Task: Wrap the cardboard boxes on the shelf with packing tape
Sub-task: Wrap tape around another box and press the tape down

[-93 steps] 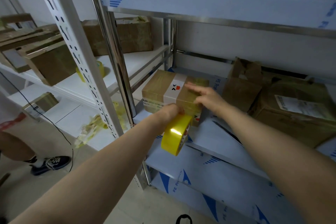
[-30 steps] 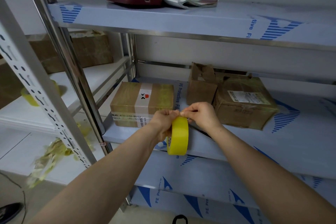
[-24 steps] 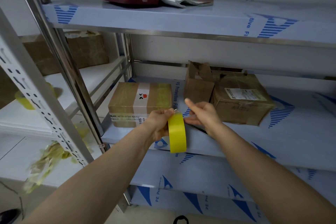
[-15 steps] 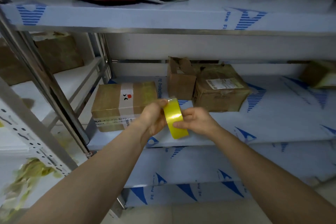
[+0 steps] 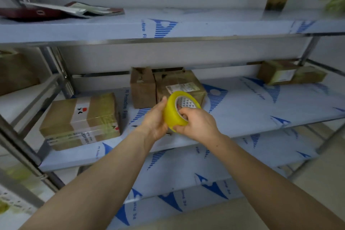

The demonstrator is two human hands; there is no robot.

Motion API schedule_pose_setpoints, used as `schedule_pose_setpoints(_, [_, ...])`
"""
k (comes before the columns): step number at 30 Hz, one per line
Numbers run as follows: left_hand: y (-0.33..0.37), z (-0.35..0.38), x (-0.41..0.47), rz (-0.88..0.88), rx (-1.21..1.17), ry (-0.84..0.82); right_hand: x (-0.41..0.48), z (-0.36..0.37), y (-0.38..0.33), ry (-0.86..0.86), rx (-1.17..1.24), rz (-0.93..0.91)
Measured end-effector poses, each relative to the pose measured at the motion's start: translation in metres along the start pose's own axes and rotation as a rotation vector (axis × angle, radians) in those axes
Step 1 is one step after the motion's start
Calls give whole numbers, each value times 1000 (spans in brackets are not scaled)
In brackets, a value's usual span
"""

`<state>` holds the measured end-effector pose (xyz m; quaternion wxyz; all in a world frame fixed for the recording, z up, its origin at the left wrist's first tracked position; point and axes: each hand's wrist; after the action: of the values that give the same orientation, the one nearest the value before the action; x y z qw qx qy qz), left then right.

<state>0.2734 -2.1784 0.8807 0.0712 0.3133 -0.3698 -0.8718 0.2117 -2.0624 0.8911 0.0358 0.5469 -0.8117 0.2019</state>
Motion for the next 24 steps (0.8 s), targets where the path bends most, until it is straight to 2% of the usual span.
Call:
schedule_pose_setpoints(9, [-67,101,47,-82,115,261,-59,-41,115,-34,75,132])
schedule_pose_setpoints(19, [-86,171,94,-93,222,307,-69,-55,205,-83,74,234])
schedule_pose_setpoints(24, [-81,170,117,-66,282,435,-53,-43,222,-191,-34,212])
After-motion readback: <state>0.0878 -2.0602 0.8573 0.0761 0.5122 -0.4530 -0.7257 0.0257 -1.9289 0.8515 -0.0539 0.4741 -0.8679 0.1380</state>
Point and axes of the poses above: each hand's wrist, its own x-axis towards the middle knuckle, its own z-axis out of the palm, y = z × x, and after that the axes turned 12 degrees about -z, right-handed
